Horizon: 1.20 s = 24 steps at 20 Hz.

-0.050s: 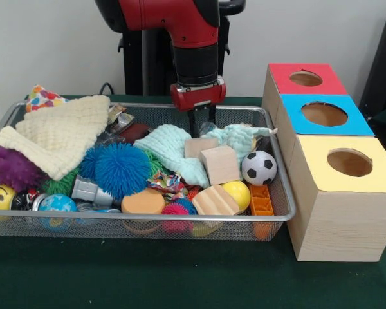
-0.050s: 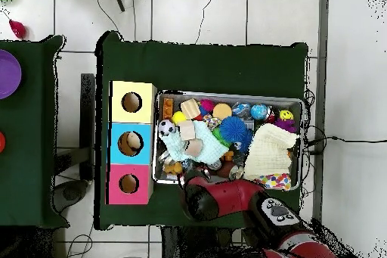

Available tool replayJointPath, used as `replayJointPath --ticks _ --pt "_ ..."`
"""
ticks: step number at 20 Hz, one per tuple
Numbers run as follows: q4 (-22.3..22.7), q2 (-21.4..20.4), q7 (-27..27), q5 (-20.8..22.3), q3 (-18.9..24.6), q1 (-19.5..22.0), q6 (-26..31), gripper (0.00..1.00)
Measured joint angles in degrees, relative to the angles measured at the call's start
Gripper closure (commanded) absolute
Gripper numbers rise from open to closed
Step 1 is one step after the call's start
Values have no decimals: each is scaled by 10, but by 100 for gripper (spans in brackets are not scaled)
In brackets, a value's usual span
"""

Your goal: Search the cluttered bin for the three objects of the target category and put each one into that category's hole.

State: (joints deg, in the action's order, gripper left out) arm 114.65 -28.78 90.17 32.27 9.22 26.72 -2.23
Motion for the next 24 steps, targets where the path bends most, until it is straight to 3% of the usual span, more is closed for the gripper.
replayJointPath --ticks 17,24 --pt "11 -20 0 -7 3 12 1 100" --pt "28 -65 0 -69 3 5 52 100"
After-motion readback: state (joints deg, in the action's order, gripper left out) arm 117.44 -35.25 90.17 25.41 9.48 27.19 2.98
